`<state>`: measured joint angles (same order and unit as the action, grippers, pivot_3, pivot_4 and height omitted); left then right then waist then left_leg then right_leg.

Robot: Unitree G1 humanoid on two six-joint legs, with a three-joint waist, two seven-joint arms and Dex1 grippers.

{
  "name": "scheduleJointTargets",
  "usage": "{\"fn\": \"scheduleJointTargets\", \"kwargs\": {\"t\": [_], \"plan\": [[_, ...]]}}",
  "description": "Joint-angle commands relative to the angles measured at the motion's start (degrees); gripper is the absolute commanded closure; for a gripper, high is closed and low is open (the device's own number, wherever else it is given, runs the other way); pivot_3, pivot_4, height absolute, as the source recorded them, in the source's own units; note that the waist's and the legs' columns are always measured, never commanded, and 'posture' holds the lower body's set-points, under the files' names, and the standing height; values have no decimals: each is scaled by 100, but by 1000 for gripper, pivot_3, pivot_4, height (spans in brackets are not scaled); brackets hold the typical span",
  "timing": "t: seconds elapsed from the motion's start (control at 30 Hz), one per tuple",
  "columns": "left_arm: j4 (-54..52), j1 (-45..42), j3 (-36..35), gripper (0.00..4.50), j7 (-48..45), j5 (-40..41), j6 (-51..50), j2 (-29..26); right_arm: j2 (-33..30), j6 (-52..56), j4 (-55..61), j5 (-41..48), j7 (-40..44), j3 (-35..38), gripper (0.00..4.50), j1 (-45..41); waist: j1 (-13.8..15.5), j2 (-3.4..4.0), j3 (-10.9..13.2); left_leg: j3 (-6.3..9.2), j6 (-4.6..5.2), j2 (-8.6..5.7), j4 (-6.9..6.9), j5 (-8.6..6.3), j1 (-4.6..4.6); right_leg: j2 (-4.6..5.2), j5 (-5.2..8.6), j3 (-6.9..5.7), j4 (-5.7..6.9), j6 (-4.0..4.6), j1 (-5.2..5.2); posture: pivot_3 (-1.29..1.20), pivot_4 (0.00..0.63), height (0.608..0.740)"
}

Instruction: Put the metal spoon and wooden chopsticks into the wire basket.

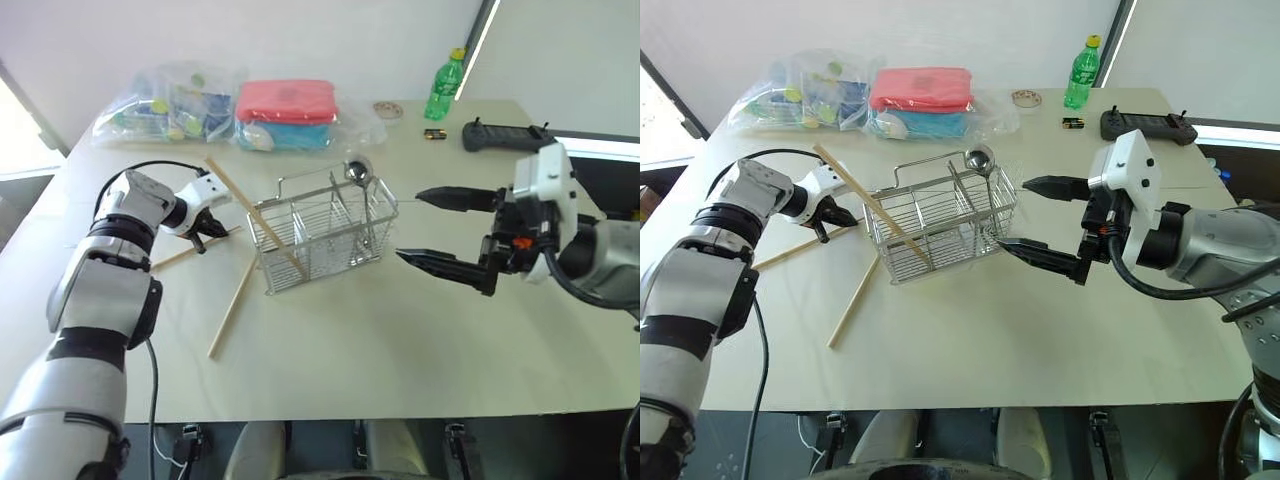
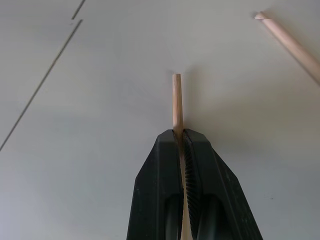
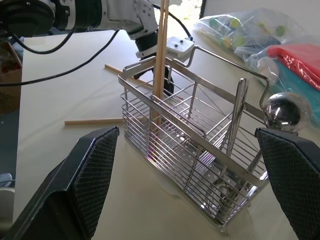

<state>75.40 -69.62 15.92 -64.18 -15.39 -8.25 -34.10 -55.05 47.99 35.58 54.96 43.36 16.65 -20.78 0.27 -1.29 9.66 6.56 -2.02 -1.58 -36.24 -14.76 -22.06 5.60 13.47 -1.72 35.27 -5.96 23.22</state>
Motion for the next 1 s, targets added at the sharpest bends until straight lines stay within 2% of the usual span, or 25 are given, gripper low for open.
{"fn": "scheduleJointTargets", "kwargs": {"t": [0.03, 0.27, 0.37, 0.47, 0.6, 0.67, 0.83, 1.0], "plan": [[-110, -169, -581, 4468, 382, 382, -32, -292, -64, -163, -40, -84, 107, 3, 0, -147, -17, 0, 0, 0, 0, 0, 1, 0, -1, 0, 0, 0, 0, 0, 1, 0, 150, 692], [-796, -925, -2451, 4468, 1046, 1873, -414, -1107, -111, -271, -145, -288, 303, -64, 0, -148, -95, -20, 11, 4, -3, 1, 1, 1, -21, 0, -4, -4, -2, -5, 18, 0, 150, 692], [-1591, -1317, -3392, 4468, 1004, 2918, -1344, -1248, -150, -295, -126, -303, 462, -46, 0, -93, -81, -18, 9, 2, -4, -1, 2, 1, -21, 6, -8, -3, -7, -13, 13, 0, 150, 692], [-3048, -1388, -3986, 4468, 1055, 3905, -2505, -1147, -154, -320, -142, -351, 521, -52, 0, -57, -96, -18, 9, 1, -7, -4, 1, 2, -20, 11, -10, -2, -9, -18, 9, 0, 150, 692], [-4824, -1419, -4617, 4468, 1959, 5139, -3833, -622, -142, -339, -163, -394, 555, -62, 0, -20, -88, -18, 9, 4, -24, -2, 0, 12, -14, 12, -11, -1, -7, -20, 4, 0, 150, 692], [-5491, -1309, -4782, 4468, 2514, 5571, -4220, -222, -131, -343, -161, -413, 563, -54, 0, 1, -88, -17, 8, 3, -32, -3, 0, 16, -5, 12, -11, 1, -3, -20, -4, 0, 150, 692], [-7041, -536, -4454, 4468, 3345, 6075, -4617, 732, -239, -411, -12, -477, 769, 109, 0, 361, -81, -12, 6, 0, -40, -2, 11, 17, 71, 13, -7, 6, -11, -22, -76, 0, 150, 692], [-7998, 310, -3932, 4468, 3502, 6321, -4864, 965, -267, -385, 65, -392, 736, 281, 0, 517, -113, -10, 7, -11, -40, -2, 11, 18, 64, 7, -10, 17, -8, -19, -58, 0, 150, 692]]}}
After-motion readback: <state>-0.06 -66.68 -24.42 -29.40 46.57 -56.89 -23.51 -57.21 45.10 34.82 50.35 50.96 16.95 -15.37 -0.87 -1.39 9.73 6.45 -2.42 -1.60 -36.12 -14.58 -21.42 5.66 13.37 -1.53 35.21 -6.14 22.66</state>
